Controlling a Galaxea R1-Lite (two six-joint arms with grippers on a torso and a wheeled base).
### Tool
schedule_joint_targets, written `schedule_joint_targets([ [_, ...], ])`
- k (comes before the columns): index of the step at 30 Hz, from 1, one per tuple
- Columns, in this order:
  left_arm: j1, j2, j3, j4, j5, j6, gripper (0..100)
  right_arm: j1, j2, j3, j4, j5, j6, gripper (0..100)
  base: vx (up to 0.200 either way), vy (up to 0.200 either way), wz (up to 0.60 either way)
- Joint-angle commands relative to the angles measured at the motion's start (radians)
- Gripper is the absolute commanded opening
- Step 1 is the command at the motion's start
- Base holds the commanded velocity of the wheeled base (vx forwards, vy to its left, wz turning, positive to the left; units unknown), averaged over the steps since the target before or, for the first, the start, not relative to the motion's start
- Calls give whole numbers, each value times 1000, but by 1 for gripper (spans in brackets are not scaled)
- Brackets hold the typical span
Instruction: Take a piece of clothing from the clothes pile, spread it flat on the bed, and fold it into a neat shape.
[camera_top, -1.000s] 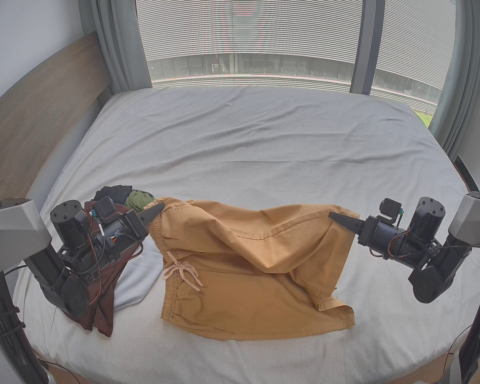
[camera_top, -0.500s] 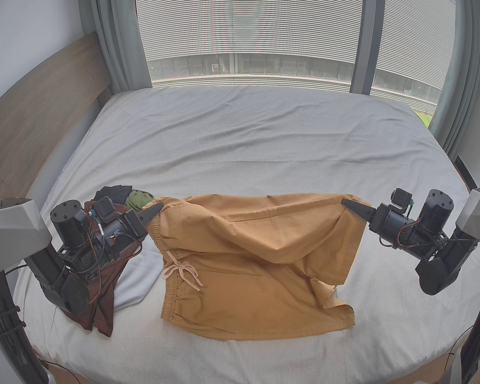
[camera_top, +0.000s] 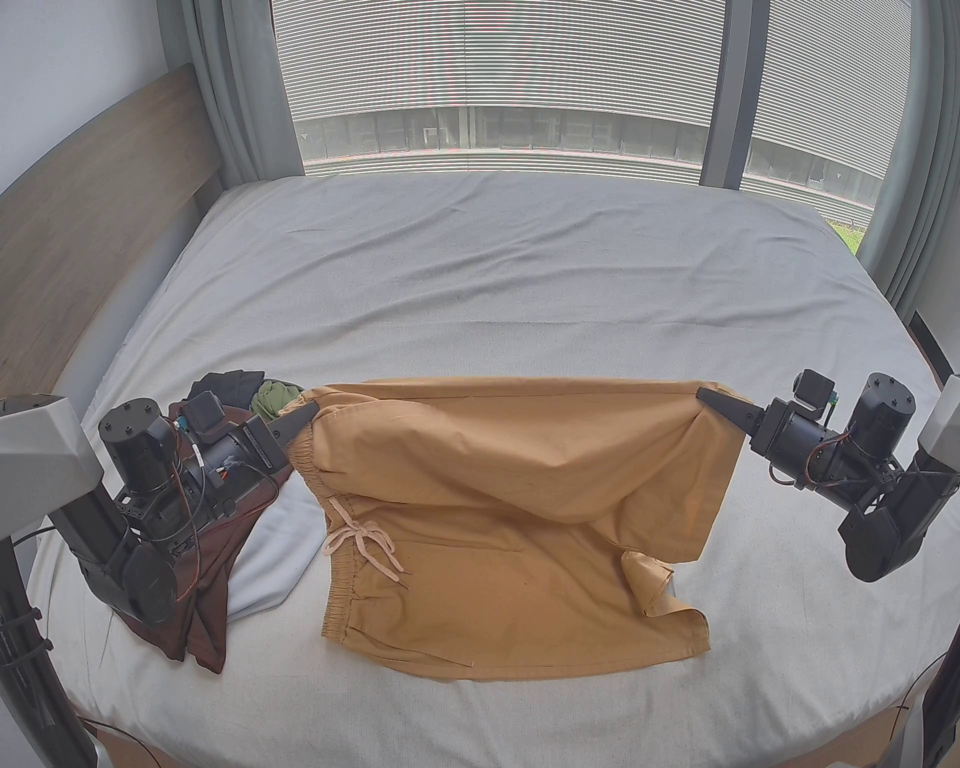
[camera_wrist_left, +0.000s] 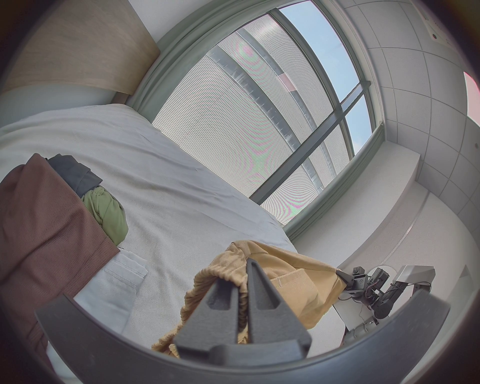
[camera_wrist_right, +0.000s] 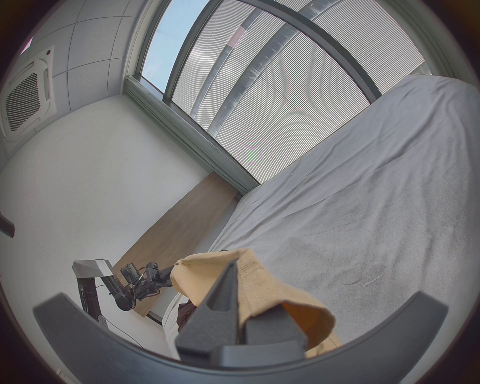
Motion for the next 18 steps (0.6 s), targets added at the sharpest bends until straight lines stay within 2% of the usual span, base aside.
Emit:
schedule_joint_targets([
  [1, 6, 8, -6, -1, 0, 0, 0, -6, 1, -2, -1, 1, 1, 0, 0, 0, 0],
  [18, 22, 19, -15, 1, 2, 0, 0, -29, 0, -16, -1, 10, 1, 0, 0, 0, 0],
])
